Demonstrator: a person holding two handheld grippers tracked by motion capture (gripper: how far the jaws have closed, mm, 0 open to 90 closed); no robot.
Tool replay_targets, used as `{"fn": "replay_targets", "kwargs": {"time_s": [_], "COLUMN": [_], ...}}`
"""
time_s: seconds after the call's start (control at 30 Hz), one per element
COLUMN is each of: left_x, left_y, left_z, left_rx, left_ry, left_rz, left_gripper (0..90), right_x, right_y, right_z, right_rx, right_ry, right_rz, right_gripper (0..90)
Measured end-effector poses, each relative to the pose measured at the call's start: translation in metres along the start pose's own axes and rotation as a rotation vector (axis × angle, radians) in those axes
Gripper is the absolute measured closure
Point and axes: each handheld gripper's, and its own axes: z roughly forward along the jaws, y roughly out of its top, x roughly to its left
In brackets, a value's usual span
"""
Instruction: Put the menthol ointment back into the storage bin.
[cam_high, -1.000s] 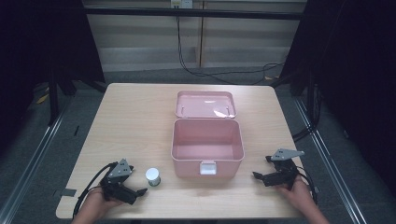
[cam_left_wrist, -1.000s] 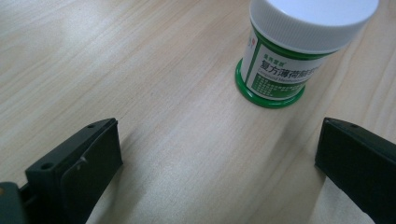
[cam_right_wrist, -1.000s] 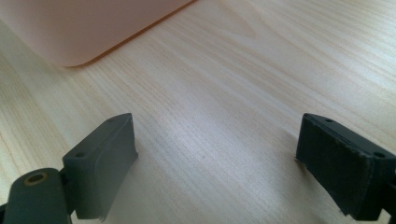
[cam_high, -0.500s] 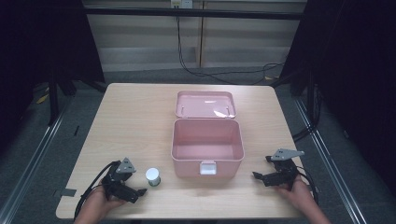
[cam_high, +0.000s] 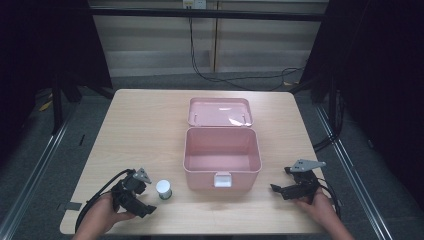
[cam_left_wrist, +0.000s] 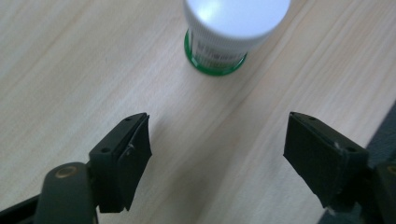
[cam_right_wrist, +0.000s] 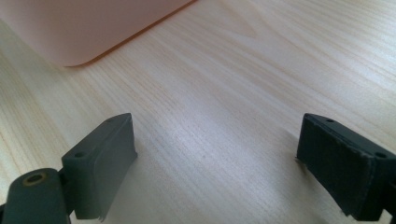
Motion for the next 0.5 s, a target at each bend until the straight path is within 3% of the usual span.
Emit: {"fn": "replay_targets", "kwargs": {"time_s": [0.23, 0.37, 0.5], "left_x": [-0.003, -0.004, -0.001], "left_y": [0.03, 0.044, 0.057], "left_z": [-0.011, -0.007, -0.001], "left_rx": [0.031, 0.088, 0.134], "left_ry": [-0.019, 0.0, -0.019], "left_rz": [0.023, 0.034, 0.029], "left_gripper": [26.7, 28.0, 30.8], "right_x": [0.0, 0.0, 0.0], "right_y": [0.0, 0.0, 0.0], "right_z": [0.0, 0.0, 0.0], "right_rx": [0.0, 0.0, 0.0], "right_ry": [0.0, 0.0, 0.0], "right_rz": [-0.002, -0.001, -0.001], "right_gripper": [10.8, 10.8, 10.8]}}
